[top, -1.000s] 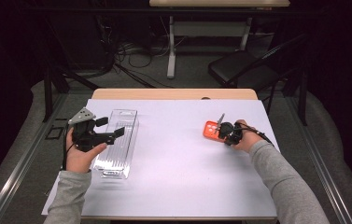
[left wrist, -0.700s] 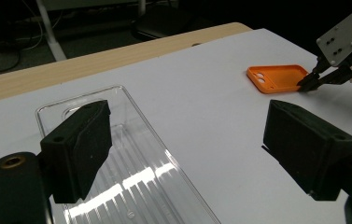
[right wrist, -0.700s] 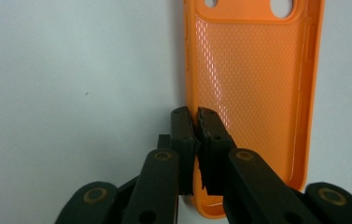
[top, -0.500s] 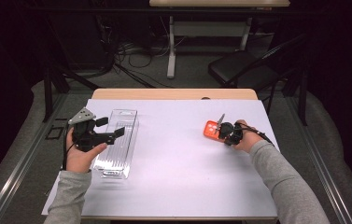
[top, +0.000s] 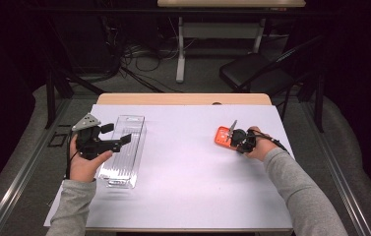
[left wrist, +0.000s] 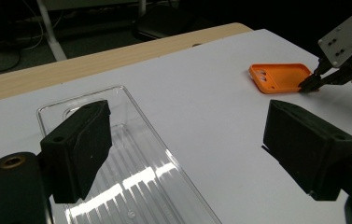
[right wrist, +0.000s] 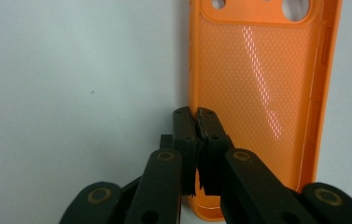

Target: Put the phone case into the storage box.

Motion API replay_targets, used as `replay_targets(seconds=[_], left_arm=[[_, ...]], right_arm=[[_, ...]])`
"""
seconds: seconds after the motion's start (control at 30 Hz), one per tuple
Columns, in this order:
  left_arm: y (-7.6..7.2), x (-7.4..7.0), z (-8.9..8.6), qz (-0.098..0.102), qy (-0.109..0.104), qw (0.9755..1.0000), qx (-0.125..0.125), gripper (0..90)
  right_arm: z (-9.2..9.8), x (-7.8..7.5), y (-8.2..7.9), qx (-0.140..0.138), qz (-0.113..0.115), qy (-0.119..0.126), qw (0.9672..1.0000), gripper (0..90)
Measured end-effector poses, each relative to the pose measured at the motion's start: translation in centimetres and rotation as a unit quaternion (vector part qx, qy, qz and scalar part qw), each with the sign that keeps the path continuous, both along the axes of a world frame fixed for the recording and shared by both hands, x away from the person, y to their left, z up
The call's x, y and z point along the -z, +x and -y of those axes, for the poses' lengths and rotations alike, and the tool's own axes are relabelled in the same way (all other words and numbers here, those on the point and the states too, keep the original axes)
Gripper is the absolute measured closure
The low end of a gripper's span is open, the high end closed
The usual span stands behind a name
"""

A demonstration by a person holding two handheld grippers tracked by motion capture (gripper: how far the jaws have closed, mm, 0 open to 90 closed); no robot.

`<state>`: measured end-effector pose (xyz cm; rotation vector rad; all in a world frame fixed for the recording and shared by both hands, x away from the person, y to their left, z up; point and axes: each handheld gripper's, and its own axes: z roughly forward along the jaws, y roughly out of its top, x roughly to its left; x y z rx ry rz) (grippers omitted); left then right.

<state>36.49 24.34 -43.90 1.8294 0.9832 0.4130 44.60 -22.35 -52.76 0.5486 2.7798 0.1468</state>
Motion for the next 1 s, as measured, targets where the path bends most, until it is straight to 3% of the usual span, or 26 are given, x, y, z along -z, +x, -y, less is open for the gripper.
replay_targets(seconds=[0.4, 0.47, 0.87, 0.93, 0.97, 1.0], left_arm=[[-0.02, -0.02, -0.05, 0.0, -0.001, 1.0, -0.002, 15.5], [-0.02, -0.03, -0.06, 0.0, -0.001, 1.0, -0.002, 15.5], [0.01, 0.0, -0.04, 0.0, 0.0, 1.0, -0.001, 15.5], [0.01, 0.0, -0.05, -0.001, 0.0, 1.0, -0.001, 15.5], [0.01, 0.02, -0.04, -0.001, -0.001, 1.0, -0.002, 15.5], [0.01, 0.03, -0.05, -0.001, -0.001, 1.0, -0.002, 15.5]], right_arm=[[0.02, 0.02, -0.05, 0.0, 0.0, 0.001, 1.0, 88.5], [0.06, 0.17, -0.06, -0.001, 0.006, 0.01, 0.9999, 88.4], [0.15, -0.26, -0.13, 0.002, 0.0, 0.003, 1.0, 88.5], [0.3, 0.27, -0.16, -0.005, 0.025, 0.039, 0.9989, 88.5], [0.21, -0.34, -0.2, -0.001, 0.007, 0.009, 0.9999, 88.5], [0.23, -0.41, -0.18, -0.003, 0.008, 0.012, 0.9999, 88.6]])
